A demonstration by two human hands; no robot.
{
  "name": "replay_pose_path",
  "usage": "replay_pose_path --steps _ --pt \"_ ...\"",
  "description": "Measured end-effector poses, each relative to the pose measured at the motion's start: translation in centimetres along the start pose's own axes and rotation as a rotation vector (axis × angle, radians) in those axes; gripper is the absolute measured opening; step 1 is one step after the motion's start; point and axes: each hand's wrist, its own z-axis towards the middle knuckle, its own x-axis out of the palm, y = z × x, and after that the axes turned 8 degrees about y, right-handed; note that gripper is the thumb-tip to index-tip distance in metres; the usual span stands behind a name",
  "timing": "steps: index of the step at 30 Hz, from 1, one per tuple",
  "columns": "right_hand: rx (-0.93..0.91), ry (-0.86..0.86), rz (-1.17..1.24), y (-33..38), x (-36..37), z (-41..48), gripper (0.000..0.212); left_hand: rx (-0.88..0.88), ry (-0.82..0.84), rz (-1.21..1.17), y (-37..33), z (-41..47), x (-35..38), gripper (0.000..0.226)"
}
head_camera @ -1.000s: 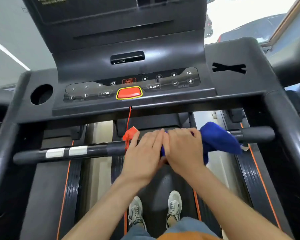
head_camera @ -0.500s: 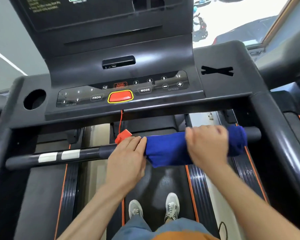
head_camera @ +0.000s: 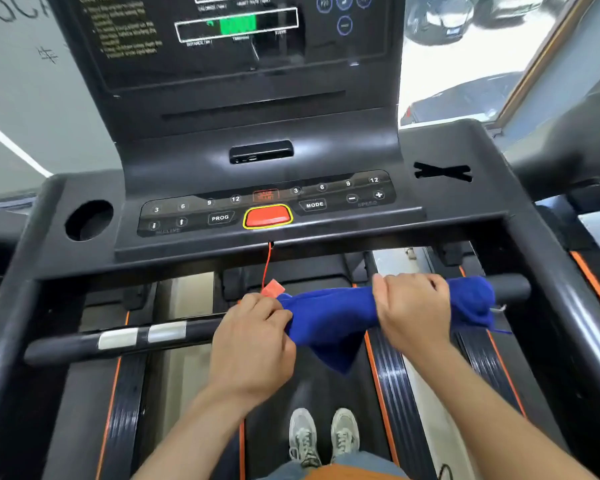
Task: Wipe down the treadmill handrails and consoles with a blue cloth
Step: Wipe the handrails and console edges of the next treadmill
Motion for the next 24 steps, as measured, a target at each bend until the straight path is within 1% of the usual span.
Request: replay_pose_path --steps 1,2,4,5,7,8,9,11,12,14,16,17,18,19,21,22,23,24 --pt "-0.012 -0.021 0.042 3.3 -0.1 -0.2 0.018 -0.008 0.004 -0.024 -0.1 0.0 -0.2 0.031" --pt "-0.026 -0.001 0.109 6.6 -0.4 -0.4 0.019 -0.011 -0.007 -0.065 -0.2 0.1 -0.6 0.026" --pt "-0.08 0.073 0.251 11.2 -0.8 -1.0 0.008 0.016 -0.053 -0.147 0.0 0.0 -0.9 0.016" --pt "-0.117 0.088 0.304 11.6 -0.6 -1.1 0.006 0.034 -0.053 -0.173 0.3 0.1 -0.8 0.017" --pt "-0.226 0.102 0.342 9.1 -0.6 -1.1 0.023 0.078 0.05 -0.134 0.8 0.4 0.1 0.042" --pt "-0.286 0.1 0.332 7.1 -0.3 -1.3 0.03 0.097 0.107 -0.06 0.9 0.6 0.8 0.052" --pt "-0.301 0.094 0.298 5.0 0.0 -1.5 0.034 0.115 0.156 0.031 0.7 0.9 1.5 0.059" --pt "-0.211 0.106 0.202 0.6 0.6 -1.9 0.042 0.14 0.231 0.169 -0.5 1.7 2.7 0.063" --pt "-0.151 0.13 0.152 -1.5 0.6 -2.3 0.045 0.163 0.241 0.215 -1.3 2.3 3.1 0.064" --pt "-0.05 0.167 0.077 -4.7 0.5 -2.9 0.046 0.183 0.204 0.244 -2.9 3.5 3.6 0.065" --pt "0.105 0.173 0.117 -4.8 -0.1 -2.4 0.039 0.194 0.197 0.237 -3.8 4.6 3.7 0.067" --pt "0.209 0.141 0.149 -3.3 -0.6 -1.9 0.034 0.191 0.201 0.234 -4.0 4.9 3.7 0.068" --pt "0.271 0.118 0.18 -1.1 -0.8 -1.4 0.03 0.191 0.217 0.229 -4.0 5.0 3.7 0.065" --pt "0.259 0.112 0.198 1.6 -0.9 -0.9 0.025 0.2 0.224 0.225 -3.7 4.9 3.4 0.058" --pt "0.116 0.108 0.253 6.4 -0.8 -0.9 0.016 0.232 0.183 0.238 -2.1 4.2 3.6 0.033" --pt "0.053 0.113 0.299 7.7 -0.6 -1.3 0.016 0.233 0.151 0.229 -1.1 3.8 3.8 0.027" --pt "-0.002 0.128 0.347 7.9 -0.7 -1.4 0.021 0.225 0.103 0.212 -0.1 3.4 3.9 0.031" --pt "-0.057 0.152 0.372 7.3 -0.9 -1.5 0.027 0.205 0.068 0.213 0.6 3.0 4.0 0.039"
